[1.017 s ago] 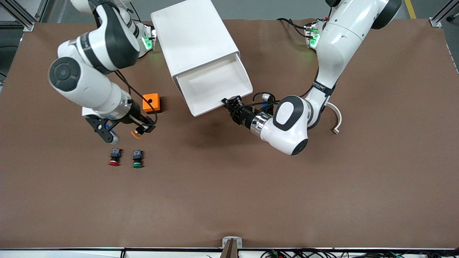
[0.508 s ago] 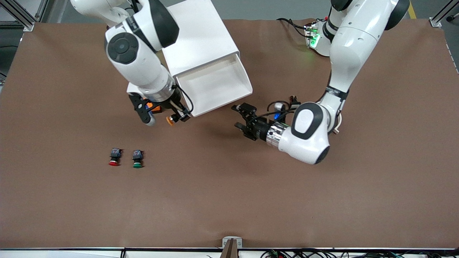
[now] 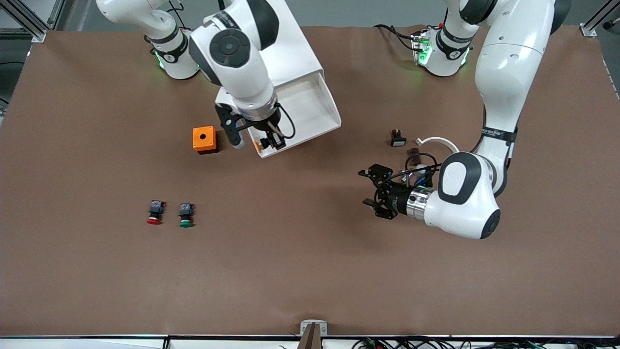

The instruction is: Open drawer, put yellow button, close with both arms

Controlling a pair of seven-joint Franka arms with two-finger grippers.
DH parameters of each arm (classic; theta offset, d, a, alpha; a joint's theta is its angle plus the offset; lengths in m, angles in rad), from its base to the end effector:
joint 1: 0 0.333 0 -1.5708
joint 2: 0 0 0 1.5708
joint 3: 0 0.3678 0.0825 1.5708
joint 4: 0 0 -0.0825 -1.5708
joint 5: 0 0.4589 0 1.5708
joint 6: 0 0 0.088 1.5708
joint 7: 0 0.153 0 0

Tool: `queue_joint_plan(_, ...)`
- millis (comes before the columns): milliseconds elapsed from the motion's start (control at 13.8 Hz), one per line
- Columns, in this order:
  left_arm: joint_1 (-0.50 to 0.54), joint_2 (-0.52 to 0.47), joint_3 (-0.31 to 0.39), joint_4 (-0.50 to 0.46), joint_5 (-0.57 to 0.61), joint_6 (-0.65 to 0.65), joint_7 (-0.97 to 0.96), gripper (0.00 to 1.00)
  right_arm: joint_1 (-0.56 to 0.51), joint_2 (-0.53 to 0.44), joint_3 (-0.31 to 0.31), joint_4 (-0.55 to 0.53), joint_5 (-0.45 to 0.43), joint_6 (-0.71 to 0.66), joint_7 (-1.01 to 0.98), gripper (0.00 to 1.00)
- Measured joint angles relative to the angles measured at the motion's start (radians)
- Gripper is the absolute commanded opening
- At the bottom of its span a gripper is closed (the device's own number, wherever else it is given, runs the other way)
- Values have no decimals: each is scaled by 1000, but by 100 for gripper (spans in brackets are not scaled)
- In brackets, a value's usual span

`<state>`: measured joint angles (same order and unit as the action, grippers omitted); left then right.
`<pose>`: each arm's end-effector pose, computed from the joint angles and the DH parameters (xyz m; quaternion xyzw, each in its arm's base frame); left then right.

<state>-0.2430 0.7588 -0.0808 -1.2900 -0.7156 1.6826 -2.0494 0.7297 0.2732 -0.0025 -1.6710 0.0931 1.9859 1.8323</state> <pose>0.7368 -0.3309 0.2685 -0.5109 -0.7610 0.3993 0.0204 0.5392 0.4930 0.4255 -0.8407 0.5394 0.0349 0.0322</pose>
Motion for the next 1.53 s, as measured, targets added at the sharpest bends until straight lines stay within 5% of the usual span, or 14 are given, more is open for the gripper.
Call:
queue_joint_plan(508, -5, -85, 1, 20, 335, -7, 276, 100, 78, 17, -1, 1, -1, 4, 127, 0)
queue_joint_plan(581, -9, -100, -1, 20, 370, -9, 324, 100, 89, 19, -1, 1, -1, 4, 141, 38)
queue_joint_plan(654, -14, -111, -6, 20, 405, -9, 380, 100, 99, 21, -1, 1, -1, 4, 150, 99)
queue_joint_plan(1162, -43, -135, -51, 18, 510, -9, 852, 100, 125, 25, -12, 22, -40, 3, 128, 100)
queue_joint_plan(1525, -147, -126, -87, -6, 553, 106, 931, 100, 7, 19, -39, 61, -45, -95, -457, 100)
